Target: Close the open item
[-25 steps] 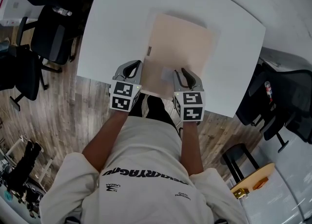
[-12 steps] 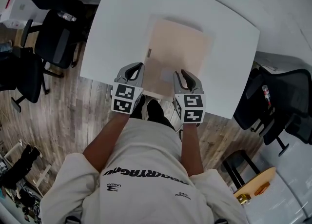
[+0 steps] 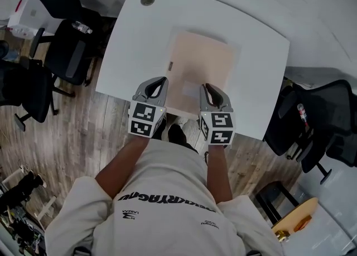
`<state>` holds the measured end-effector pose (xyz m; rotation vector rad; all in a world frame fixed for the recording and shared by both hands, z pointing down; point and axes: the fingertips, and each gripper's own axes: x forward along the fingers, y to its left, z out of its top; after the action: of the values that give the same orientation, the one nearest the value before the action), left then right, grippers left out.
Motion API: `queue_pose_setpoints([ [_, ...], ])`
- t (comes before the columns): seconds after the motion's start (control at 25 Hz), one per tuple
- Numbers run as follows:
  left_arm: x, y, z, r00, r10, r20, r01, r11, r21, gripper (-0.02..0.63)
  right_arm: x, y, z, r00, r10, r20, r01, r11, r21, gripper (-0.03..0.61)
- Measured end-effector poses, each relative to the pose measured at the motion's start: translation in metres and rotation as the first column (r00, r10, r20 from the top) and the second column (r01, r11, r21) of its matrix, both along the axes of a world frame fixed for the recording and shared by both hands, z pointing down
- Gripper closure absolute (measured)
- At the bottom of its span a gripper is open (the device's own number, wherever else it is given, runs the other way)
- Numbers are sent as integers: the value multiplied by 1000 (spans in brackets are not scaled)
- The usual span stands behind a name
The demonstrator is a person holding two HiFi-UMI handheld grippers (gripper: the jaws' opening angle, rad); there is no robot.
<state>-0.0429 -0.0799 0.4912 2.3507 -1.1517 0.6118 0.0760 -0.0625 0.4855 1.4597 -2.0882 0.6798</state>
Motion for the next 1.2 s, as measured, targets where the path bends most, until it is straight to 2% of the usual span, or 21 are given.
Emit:
queue_pose_setpoints([
  [0.36, 6, 8, -36, 1000, 2, -13, -1, 996, 88, 615, -1, 6, -29, 1000, 10, 17, -12, 996, 92, 577],
  [0.72, 14, 9, -75, 999, 27, -25, -22, 982, 187, 615, 4, 3, -62, 995, 44, 91, -59, 983, 173, 577],
  [1.2, 21, 11, -116, 998, 41, -56, -22, 955, 296, 615, 9, 1, -104, 985, 77, 154, -120, 949, 291, 578],
])
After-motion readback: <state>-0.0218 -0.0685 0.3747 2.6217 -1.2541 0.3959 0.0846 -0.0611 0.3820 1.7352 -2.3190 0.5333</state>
